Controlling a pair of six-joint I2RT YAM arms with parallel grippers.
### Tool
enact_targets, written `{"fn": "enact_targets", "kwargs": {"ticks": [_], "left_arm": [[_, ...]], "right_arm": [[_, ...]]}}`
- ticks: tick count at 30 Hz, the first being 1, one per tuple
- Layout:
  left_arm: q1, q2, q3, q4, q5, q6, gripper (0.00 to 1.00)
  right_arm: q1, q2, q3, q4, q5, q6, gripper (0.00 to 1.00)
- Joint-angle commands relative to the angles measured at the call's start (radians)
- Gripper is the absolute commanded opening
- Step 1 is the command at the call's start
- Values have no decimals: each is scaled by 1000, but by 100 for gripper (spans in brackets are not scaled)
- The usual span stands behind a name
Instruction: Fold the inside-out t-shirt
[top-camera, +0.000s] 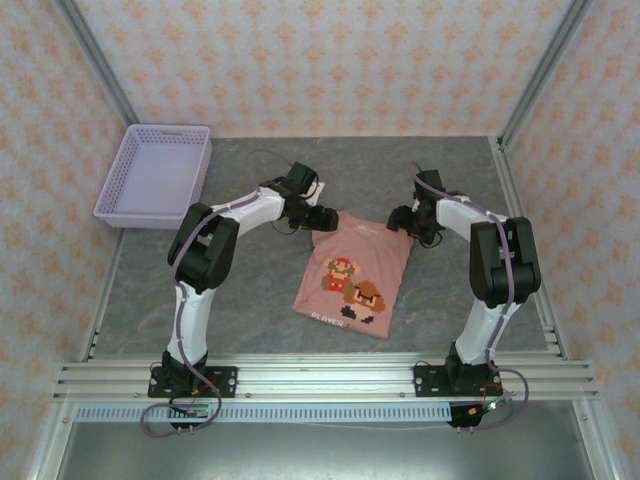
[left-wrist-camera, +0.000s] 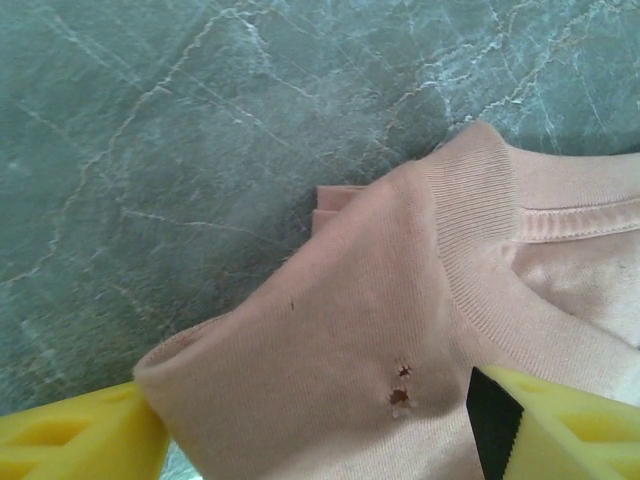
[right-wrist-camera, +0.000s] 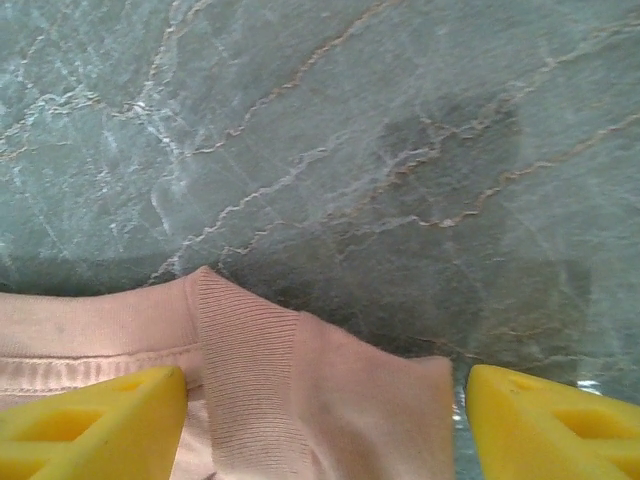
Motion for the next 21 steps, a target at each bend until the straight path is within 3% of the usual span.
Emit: {"fn": "enact_targets", "kwargs": {"ticks": [1, 13, 21], "left_arm": [[-6, 26, 50, -57, 53, 49, 78], [-34, 111, 106, -95, 126, 71, 71], [-44, 150, 145, -114, 148, 72, 51]], "right_arm": [[11, 23, -14, 40, -42, 17, 73], [25, 52, -43, 97, -105, 50, 66], [30, 67, -53, 132, -133, 66, 56]]}}
